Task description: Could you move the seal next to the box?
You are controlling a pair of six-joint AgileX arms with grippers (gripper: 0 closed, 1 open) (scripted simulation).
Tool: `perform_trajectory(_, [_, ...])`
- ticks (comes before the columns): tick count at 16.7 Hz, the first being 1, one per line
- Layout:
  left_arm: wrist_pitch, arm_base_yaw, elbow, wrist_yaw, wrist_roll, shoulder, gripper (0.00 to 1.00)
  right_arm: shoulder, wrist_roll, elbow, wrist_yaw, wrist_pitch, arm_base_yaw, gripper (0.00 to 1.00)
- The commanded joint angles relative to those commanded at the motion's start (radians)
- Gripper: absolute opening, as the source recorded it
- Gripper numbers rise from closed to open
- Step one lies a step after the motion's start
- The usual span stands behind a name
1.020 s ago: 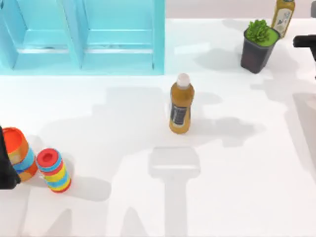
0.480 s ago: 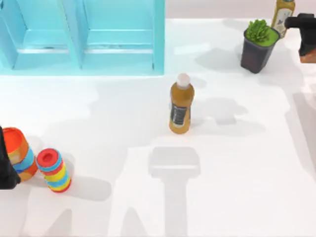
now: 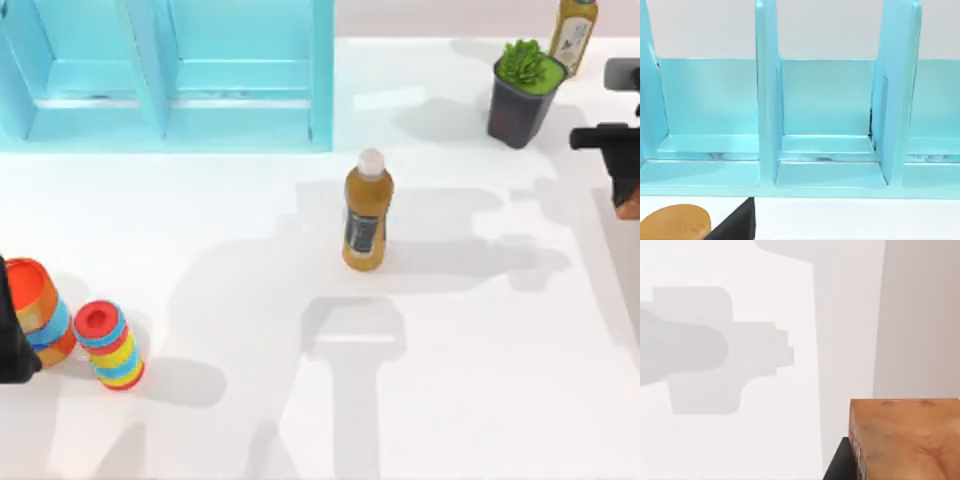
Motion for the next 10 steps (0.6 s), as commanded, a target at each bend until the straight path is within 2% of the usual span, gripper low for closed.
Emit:
perform_trajectory(5, [0.000,0.000,0.000,0.000,0.000,0.000,1.00,0.002,0.001,-0.007,0.004,-0.005,-0.001,0.00])
perform_trajectory(10, [0.000,0.000,0.000,0.000,0.000,0.000,1.00,0.002,0.001,-0.007,0.004,-0.005,-0.001,0.38])
